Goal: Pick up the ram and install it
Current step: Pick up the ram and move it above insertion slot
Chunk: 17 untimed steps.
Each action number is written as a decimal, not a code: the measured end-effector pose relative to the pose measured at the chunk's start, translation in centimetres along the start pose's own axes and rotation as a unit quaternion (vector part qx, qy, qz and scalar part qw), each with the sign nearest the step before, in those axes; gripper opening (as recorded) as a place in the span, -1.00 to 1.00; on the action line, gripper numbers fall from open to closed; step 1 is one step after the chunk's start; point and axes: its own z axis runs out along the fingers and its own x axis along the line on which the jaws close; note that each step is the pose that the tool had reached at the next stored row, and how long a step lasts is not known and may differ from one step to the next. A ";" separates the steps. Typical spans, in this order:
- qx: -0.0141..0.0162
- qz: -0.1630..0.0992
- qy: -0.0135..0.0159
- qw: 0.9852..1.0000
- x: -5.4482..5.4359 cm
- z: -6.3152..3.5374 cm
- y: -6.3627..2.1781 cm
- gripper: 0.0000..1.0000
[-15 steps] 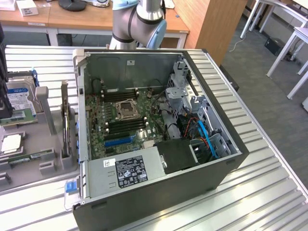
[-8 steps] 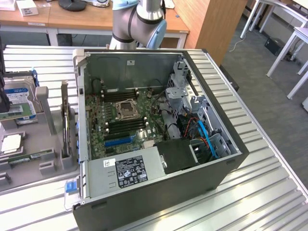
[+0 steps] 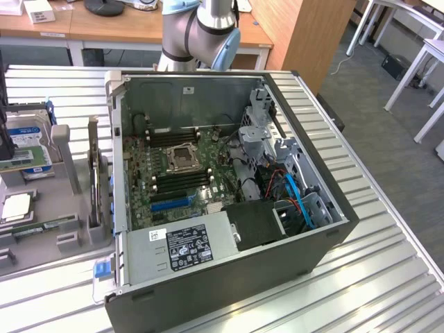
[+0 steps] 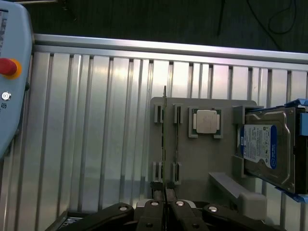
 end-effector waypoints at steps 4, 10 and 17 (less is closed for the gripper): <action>0.000 0.000 0.000 1.000 0.0 -0.01 -0.44 -0.76; 0.000 0.000 0.000 1.000 0.1 -0.06 -1.43 -0.76; 0.000 0.000 0.000 1.000 0.1 -0.21 -1.56 -0.76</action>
